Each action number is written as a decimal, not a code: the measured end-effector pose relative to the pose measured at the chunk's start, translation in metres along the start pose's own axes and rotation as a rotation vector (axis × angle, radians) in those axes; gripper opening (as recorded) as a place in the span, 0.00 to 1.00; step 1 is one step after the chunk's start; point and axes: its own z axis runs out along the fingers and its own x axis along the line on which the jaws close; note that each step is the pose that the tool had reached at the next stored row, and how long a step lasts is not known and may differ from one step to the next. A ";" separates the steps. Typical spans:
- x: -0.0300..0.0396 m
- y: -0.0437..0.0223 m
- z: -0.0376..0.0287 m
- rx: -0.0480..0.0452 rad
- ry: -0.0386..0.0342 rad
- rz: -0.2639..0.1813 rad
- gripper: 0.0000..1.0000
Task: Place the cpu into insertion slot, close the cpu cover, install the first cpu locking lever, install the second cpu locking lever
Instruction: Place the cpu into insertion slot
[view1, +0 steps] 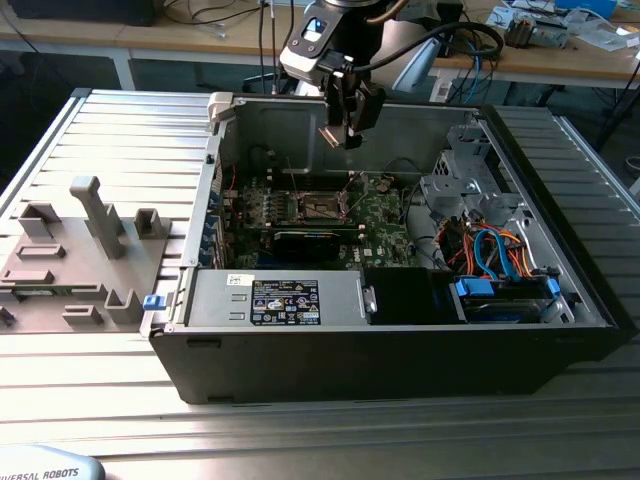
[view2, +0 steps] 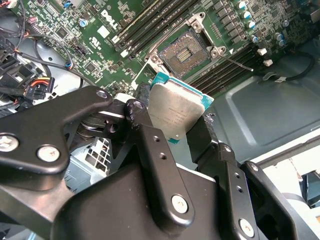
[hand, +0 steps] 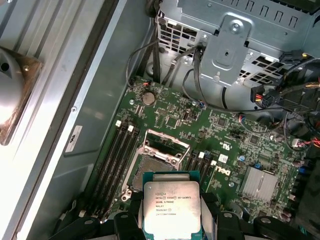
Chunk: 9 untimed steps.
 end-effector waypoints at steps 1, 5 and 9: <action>0.0000 0.0000 0.0000 0.0000 0.0000 0.001 0.54; 0.0000 0.0000 0.0000 0.0000 -0.0004 0.005 0.54; 0.0000 0.0000 0.0000 -0.0001 -0.0006 0.008 0.54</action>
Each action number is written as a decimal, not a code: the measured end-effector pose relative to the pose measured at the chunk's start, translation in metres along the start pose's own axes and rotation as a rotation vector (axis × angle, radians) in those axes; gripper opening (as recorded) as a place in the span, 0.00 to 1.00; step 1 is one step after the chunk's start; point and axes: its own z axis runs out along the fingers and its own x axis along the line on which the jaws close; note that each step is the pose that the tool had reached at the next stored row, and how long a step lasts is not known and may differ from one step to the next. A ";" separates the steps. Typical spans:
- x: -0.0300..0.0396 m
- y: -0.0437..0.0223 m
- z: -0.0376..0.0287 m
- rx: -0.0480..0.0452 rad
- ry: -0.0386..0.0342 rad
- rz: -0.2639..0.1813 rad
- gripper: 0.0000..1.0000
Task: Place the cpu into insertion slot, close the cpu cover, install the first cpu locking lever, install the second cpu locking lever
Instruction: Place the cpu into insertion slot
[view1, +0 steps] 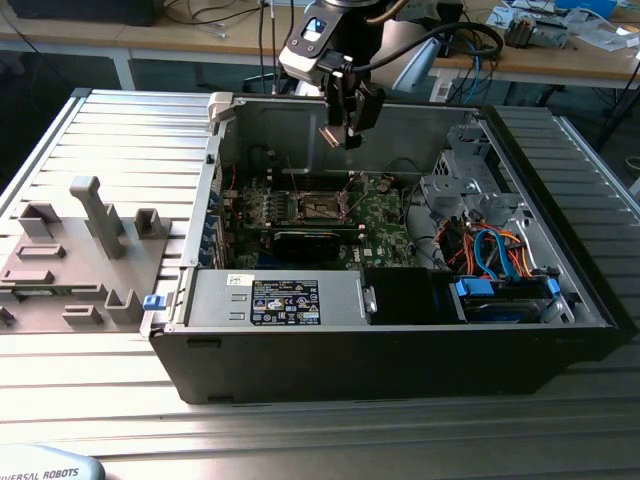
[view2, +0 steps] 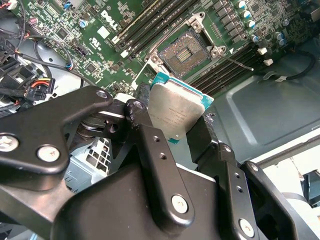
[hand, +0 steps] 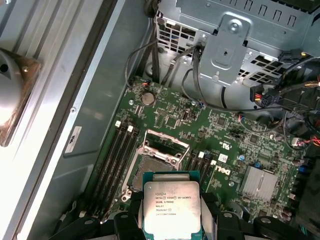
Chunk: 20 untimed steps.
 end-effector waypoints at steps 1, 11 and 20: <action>0.0000 0.0000 0.0000 0.0000 -0.0001 0.001 0.54; 0.0000 0.0000 0.0000 0.0000 -0.0008 0.010 0.54; 0.0000 0.0000 0.0000 -0.0001 -0.0013 0.017 0.54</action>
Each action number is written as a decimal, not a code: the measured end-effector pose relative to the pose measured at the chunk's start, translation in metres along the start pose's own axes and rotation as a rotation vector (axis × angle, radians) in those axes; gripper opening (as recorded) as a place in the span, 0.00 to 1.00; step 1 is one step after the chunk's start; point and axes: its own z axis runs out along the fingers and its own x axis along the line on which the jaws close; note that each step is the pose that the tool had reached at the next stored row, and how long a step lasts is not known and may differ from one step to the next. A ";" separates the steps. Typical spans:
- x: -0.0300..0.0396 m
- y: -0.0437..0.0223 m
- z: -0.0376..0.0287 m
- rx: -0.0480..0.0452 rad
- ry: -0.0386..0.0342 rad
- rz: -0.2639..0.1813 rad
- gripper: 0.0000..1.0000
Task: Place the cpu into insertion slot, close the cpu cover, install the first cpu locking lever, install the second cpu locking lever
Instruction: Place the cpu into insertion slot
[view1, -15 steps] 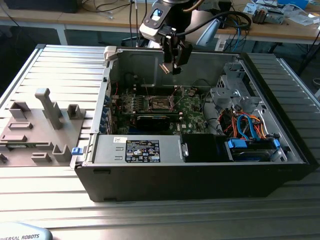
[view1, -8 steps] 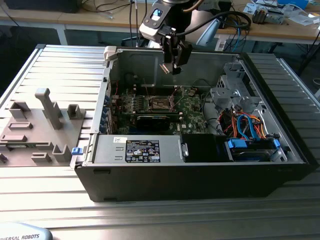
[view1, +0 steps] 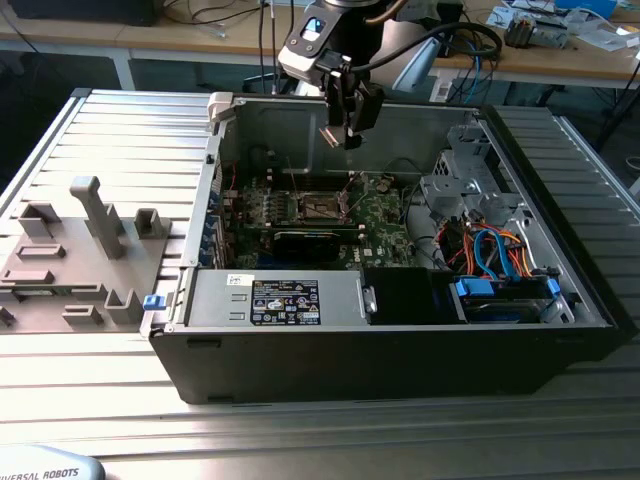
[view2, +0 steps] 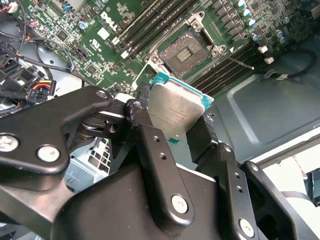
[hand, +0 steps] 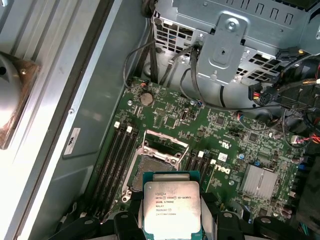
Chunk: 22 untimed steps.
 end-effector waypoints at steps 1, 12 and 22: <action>0.0000 0.0000 0.0000 0.0000 -0.0001 0.001 0.54; 0.0000 0.0000 0.0000 -0.0001 -0.0007 0.009 0.54; 0.0000 0.0000 0.0001 -0.0001 -0.0012 0.016 0.54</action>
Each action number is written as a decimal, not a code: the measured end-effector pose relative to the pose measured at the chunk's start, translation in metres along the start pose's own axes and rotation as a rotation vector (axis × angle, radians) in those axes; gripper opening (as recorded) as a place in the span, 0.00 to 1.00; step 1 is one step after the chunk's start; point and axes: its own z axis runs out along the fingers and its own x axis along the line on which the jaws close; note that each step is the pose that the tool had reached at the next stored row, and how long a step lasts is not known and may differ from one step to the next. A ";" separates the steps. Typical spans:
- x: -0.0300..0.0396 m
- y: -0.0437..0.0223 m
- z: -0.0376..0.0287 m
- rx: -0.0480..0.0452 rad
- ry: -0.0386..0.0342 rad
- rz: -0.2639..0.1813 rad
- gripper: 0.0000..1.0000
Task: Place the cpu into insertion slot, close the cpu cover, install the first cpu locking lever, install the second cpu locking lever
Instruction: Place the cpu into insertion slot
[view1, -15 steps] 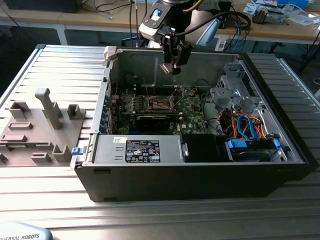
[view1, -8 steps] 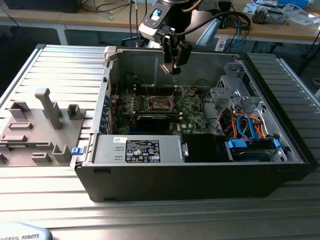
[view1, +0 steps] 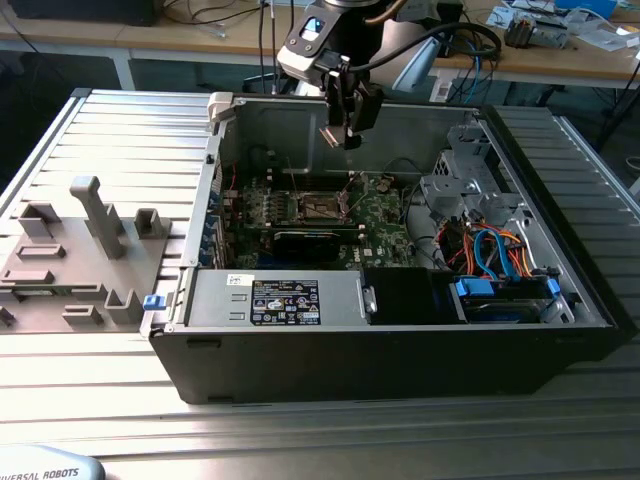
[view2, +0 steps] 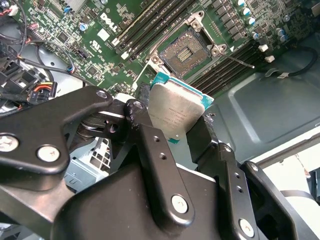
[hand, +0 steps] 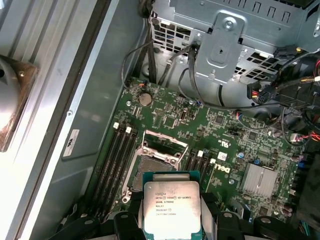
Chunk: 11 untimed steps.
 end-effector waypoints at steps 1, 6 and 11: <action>0.0000 0.0000 0.0000 0.0000 -0.0001 0.001 0.54; 0.0000 0.0000 0.0000 -0.0001 -0.0003 0.004 0.54; 0.0000 0.0000 0.0001 0.0000 -0.0006 0.007 0.54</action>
